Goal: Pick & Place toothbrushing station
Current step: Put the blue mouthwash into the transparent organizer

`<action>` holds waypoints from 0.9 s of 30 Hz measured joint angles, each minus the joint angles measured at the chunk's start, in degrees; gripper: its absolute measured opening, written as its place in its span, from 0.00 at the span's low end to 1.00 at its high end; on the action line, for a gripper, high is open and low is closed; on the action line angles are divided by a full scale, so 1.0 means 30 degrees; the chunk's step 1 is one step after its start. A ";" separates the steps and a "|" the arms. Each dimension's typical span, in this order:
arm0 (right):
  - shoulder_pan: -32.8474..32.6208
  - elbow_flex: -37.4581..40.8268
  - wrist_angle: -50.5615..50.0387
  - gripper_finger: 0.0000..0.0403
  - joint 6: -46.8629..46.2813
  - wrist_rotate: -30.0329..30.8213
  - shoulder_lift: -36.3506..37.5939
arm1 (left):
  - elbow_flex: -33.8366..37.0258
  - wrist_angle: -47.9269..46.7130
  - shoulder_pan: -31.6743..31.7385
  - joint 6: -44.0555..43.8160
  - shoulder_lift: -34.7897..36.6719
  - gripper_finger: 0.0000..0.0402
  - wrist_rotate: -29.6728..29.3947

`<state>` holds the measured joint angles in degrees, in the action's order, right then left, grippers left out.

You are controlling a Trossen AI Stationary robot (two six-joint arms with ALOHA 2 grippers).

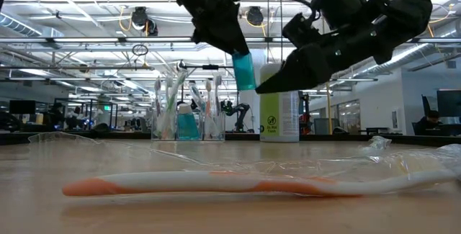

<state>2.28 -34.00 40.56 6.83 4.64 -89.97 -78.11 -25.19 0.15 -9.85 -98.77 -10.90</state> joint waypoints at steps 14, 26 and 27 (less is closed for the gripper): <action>0.0095 0.0015 -0.0759 0.44 -0.1034 0.0935 0.0001 | 0.0436 -0.3065 0.4622 -0.3336 0.1053 0.31 -0.7454; 0.0102 0.0015 -0.0599 0.44 -0.0983 0.0930 0.0000 | 0.4293 0.4242 0.8033 -0.6155 0.1012 0.26 -0.5145; 0.0107 0.0015 -0.0591 0.43 -0.0983 0.0933 0.0000 | 0.4306 0.4205 0.8047 -0.6415 0.1011 0.27 -0.5127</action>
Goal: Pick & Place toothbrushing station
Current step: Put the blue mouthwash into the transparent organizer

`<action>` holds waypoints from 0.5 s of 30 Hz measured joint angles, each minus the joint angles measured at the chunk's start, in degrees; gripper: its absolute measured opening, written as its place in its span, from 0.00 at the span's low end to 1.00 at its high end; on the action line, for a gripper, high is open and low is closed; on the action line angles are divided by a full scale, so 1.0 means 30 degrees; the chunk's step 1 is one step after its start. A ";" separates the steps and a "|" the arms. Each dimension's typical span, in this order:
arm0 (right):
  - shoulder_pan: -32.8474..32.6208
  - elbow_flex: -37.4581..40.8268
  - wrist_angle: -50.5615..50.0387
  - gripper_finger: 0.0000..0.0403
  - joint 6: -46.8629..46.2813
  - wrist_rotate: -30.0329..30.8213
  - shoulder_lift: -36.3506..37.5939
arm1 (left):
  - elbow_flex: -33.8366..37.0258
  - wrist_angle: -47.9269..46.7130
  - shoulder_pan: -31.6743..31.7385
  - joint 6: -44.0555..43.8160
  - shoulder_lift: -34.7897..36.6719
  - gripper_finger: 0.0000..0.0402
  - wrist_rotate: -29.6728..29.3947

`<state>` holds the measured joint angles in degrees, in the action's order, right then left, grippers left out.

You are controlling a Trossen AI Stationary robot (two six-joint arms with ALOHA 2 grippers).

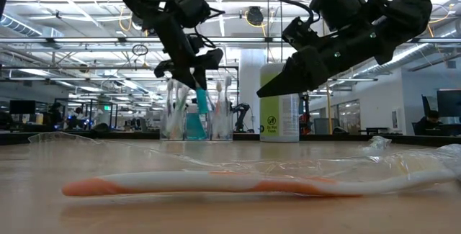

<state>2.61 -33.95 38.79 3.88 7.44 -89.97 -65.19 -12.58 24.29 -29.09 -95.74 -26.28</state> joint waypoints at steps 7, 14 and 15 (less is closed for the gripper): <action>0.0016 -0.0007 0.0015 0.44 0.0007 0.0002 0.0001 | 0.0000 -0.0098 -0.0014 -0.1029 0.0006 0.29 0.0342; 0.0016 -0.0007 0.0015 0.43 0.0006 0.0002 0.0000 | 0.0000 -0.1897 0.0258 -0.2459 0.0006 0.29 0.2504; 0.0016 -0.0007 0.0015 0.43 0.0006 0.0002 0.0001 | 0.0000 -0.2053 0.0330 -0.2438 0.0006 0.29 0.2756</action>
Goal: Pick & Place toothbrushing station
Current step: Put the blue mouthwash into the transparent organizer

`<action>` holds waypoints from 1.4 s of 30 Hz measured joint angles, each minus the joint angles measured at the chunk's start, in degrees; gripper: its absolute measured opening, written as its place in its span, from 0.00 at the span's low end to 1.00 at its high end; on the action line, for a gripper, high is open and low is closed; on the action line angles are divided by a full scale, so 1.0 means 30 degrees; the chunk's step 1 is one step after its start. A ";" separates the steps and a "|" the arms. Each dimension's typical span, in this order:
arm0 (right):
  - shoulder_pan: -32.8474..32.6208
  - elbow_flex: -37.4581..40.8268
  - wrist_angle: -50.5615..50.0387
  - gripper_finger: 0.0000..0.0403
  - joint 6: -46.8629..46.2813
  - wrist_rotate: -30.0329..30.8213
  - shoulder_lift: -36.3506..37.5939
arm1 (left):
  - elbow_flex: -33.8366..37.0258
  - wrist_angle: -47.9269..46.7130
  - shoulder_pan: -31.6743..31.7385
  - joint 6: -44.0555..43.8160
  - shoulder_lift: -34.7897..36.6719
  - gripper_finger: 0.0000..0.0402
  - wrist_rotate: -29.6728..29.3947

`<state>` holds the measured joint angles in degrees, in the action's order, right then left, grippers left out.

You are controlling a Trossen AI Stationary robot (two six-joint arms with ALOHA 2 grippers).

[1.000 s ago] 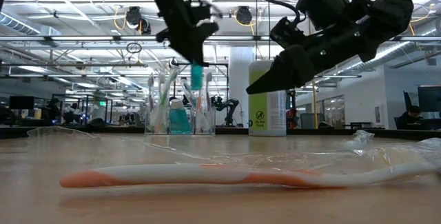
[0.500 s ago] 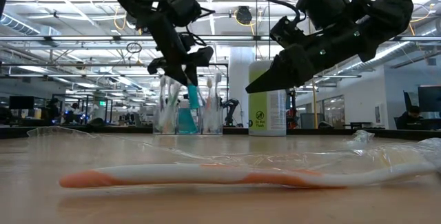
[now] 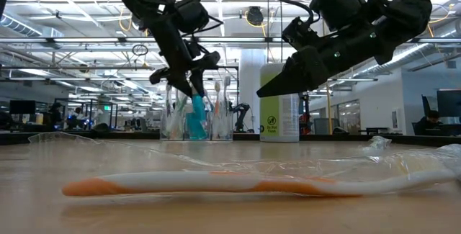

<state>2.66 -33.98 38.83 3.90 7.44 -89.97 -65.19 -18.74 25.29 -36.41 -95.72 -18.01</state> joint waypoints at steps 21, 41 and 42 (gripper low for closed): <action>0.0000 -0.0005 0.0005 0.43 0.0069 0.0000 -0.0001 | 0.0000 -0.0126 0.1423 0.3418 0.0000 0.29 0.3575; 0.0000 -0.0007 0.0080 0.43 0.0074 -0.0007 0.0001 | -0.0007 -0.0235 0.1520 0.9170 -0.0015 0.33 0.3509; 0.0000 -0.0007 0.0080 0.43 0.0074 -0.0007 -0.0001 | -0.0007 -0.0235 0.1520 0.9174 -0.0015 0.33 0.3509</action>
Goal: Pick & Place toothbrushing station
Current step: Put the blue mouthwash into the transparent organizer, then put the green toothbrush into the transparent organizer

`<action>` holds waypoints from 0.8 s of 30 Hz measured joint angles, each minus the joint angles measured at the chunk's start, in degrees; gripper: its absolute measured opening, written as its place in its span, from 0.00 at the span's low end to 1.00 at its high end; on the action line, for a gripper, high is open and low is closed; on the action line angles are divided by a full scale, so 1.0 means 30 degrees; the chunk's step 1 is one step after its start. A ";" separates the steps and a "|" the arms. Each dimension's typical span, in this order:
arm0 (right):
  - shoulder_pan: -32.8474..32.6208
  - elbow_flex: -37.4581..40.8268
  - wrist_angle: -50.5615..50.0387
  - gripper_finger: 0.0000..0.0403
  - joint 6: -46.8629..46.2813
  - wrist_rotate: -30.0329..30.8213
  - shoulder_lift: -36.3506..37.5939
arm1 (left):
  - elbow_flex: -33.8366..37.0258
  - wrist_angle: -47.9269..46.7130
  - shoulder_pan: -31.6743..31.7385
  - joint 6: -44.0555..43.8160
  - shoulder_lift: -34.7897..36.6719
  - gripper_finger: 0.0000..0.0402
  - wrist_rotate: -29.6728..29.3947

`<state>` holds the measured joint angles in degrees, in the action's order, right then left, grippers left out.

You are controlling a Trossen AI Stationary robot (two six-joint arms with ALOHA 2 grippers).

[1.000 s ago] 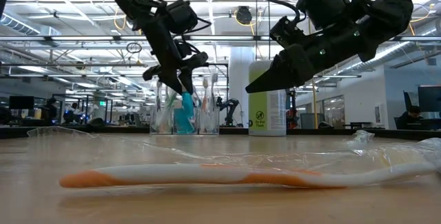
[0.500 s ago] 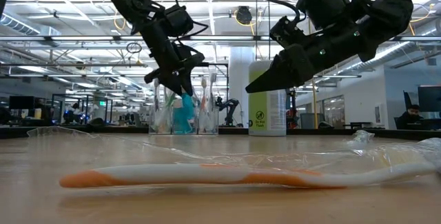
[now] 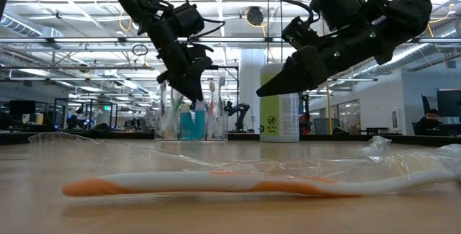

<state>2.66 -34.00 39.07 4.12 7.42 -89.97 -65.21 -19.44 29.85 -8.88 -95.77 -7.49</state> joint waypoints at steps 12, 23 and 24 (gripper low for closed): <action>0.0000 0.0000 0.0007 0.43 0.0000 0.0000 0.0000 | 0.0000 0.0801 -0.0153 -0.0656 0.0000 0.50 -0.1525; 0.0000 0.0000 0.0029 0.43 0.0000 -0.0051 0.0003 | -0.0007 0.2318 -0.3228 -0.0109 0.0328 0.41 0.2936; 0.0000 0.0000 0.0029 0.43 0.0000 -0.0052 0.0002 | -0.0007 0.2410 -0.3702 -0.0104 0.0328 0.40 0.3345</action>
<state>2.66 -34.00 39.16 4.12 7.26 -89.97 -65.23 -12.21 18.74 -9.20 -94.78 2.55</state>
